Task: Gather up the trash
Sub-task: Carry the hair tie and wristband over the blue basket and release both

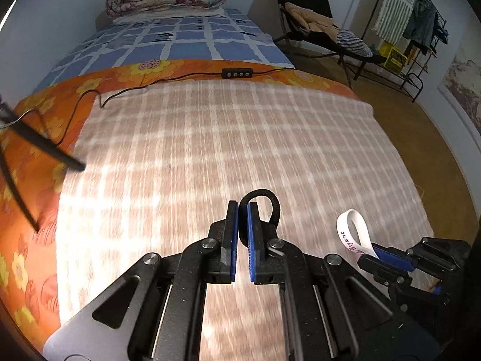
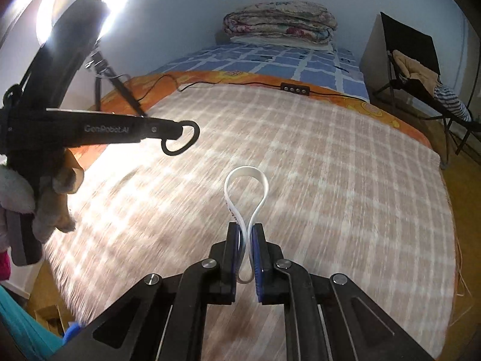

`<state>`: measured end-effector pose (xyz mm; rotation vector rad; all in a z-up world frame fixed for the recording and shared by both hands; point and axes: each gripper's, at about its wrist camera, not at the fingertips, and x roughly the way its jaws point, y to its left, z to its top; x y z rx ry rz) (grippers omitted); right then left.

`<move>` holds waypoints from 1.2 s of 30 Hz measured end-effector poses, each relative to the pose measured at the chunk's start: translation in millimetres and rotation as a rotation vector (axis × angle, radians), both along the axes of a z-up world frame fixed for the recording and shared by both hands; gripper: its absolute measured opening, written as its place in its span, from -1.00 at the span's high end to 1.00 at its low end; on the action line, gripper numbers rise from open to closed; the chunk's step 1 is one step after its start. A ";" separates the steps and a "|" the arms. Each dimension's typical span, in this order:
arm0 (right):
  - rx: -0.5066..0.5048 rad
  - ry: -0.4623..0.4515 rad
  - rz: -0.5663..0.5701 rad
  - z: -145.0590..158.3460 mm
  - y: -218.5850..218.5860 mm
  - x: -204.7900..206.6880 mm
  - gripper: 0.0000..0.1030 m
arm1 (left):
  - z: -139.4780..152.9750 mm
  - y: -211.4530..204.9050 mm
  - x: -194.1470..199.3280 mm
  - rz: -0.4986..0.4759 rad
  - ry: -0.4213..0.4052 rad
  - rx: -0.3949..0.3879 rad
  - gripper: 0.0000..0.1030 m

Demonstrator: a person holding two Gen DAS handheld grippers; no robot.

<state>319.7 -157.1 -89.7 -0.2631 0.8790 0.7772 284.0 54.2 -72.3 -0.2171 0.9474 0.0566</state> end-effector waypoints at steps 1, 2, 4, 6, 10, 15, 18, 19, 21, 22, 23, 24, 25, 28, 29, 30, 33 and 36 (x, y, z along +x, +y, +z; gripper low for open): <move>-0.002 0.001 0.003 0.6 -1.6 -5.2 0.87 | 3.2 -0.8 -11.7 0.001 -0.003 -0.006 0.94; -0.002 0.004 0.007 1.4 -4.2 -11.7 0.87 | 5.2 -1.6 -19.3 0.000 -0.004 -0.009 0.94; 0.000 0.009 0.012 3.0 -10.1 -25.4 0.87 | 9.0 -4.1 -36.8 -0.003 -0.006 -0.009 0.94; 0.001 0.013 0.019 5.5 -15.2 -39.4 0.87 | 11.8 -7.8 -57.4 -0.008 -0.003 -0.002 0.94; 0.007 0.016 0.040 9.9 -24.8 -67.2 0.87 | 11.1 -14.6 -90.7 -0.018 0.009 0.004 0.94; 0.019 0.027 0.065 13.2 -39.7 -104.5 0.87 | 6.8 -30.0 -132.5 -0.039 0.025 0.018 0.94; 0.020 0.033 0.083 14.3 -47.0 -124.7 0.87 | 4.6 -38.2 -158.0 -0.047 0.035 0.005 0.94; 0.019 0.034 0.089 14.2 -49.1 -131.3 0.87 | 4.5 -40.8 -164.7 -0.047 0.036 0.000 0.94; 0.021 0.041 0.095 13.8 -52.4 -141.4 0.87 | 3.2 -45.3 -178.4 -0.049 0.040 -0.010 0.94; 0.023 0.044 0.098 13.4 -54.2 -145.8 0.87 | 2.3 -47.0 -184.3 -0.049 0.042 -0.014 0.94; 0.026 0.049 0.100 13.2 -55.9 -151.2 0.87 | 0.8 -49.3 -191.7 -0.050 0.047 -0.020 0.94; 0.029 0.055 0.104 12.7 -57.5 -156.6 0.87 | -0.1 -50.4 -196.2 -0.050 0.049 -0.023 0.94; 0.030 0.059 0.107 12.3 -58.5 -161.0 0.87 | -1.2 -52.1 -203.1 -0.049 0.051 -0.026 0.94; 0.027 0.065 0.115 10.1 -61.9 -176.6 0.86 | -5.7 -57.6 -222.7 -0.054 0.057 -0.034 0.94; 0.026 0.070 0.120 8.9 -63.6 -182.9 0.86 | -6.9 -59.0 -227.7 -0.055 0.059 -0.036 0.94; 0.025 0.073 0.123 7.5 -64.7 -187.1 0.86 | -8.4 -60.2 -232.3 -0.056 0.062 -0.037 0.94; 0.023 0.091 0.130 3.9 -67.9 -200.2 0.86 | -13.8 -64.0 -246.0 -0.060 0.069 -0.043 0.94; 0.020 0.104 0.137 0.5 -69.1 -212.0 0.86 | -20.7 -69.5 -258.4 -0.069 0.078 -0.047 0.93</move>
